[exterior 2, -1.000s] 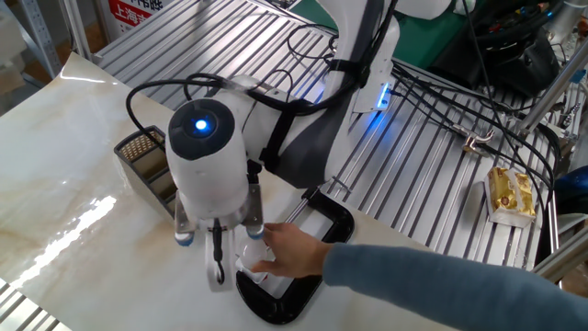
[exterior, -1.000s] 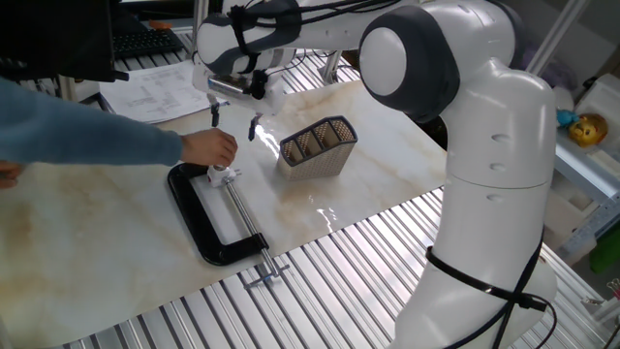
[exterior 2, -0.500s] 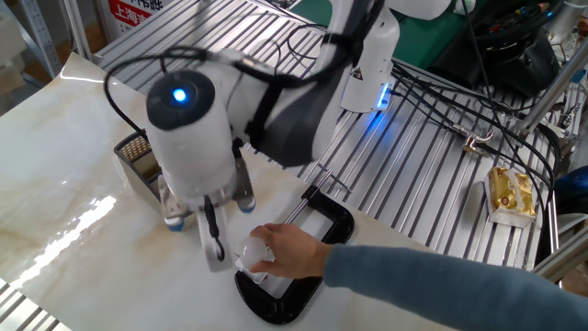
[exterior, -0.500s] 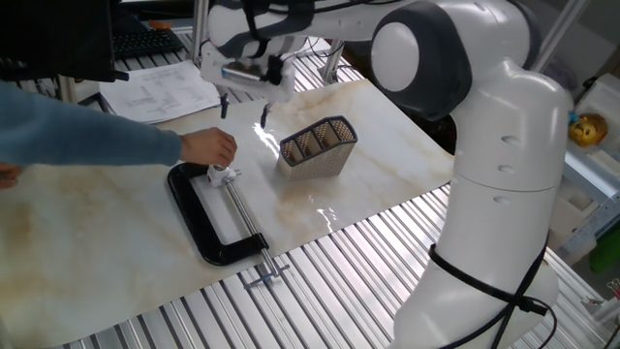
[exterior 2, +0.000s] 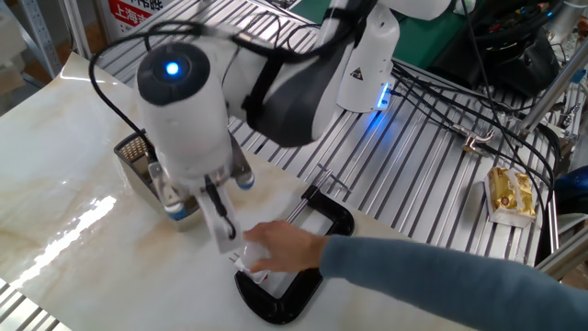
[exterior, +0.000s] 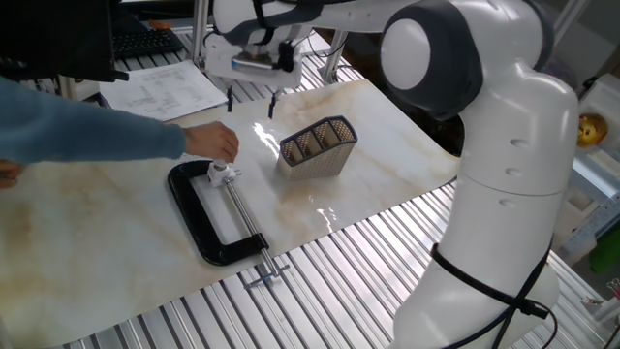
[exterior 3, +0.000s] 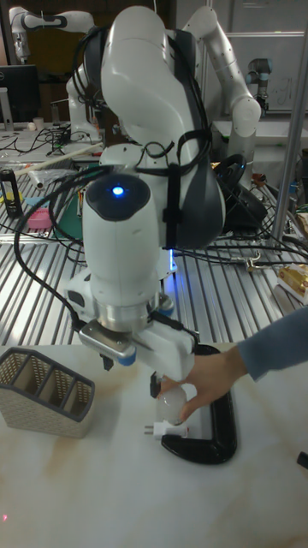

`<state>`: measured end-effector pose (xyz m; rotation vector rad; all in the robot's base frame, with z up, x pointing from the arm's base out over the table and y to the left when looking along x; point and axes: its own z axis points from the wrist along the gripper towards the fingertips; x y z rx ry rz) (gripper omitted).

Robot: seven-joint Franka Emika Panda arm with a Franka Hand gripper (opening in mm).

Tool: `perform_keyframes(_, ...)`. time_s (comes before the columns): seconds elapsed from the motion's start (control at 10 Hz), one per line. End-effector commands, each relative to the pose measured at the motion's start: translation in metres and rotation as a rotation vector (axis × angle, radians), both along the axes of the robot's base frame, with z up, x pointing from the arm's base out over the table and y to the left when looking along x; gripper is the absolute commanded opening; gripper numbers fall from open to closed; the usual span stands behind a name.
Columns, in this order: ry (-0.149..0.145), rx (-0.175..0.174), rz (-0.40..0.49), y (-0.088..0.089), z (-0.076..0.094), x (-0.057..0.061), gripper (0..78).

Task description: Install the light bulb by rotating it

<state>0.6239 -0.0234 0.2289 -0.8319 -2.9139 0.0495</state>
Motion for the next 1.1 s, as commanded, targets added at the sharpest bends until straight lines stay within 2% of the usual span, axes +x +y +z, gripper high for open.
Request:
perform_keyframes(0.1,-0.005,-0.009,0.156,-0.014,0.029,-0.012,77.2)
perform_keyframes(0.5,-0.017,-0.009,0.196,-0.011,0.034,-0.019,77.2)
perform_keyframes(0.8,-0.021,0.004,0.283,-0.009,0.033,-0.021,77.2)
perform_keyframes(1.0,-0.015,0.005,0.345,-0.003,0.031,-0.026,77.2)
perform_keyframes(1.1,-0.009,-0.006,0.374,-0.001,0.030,-0.028,77.2)
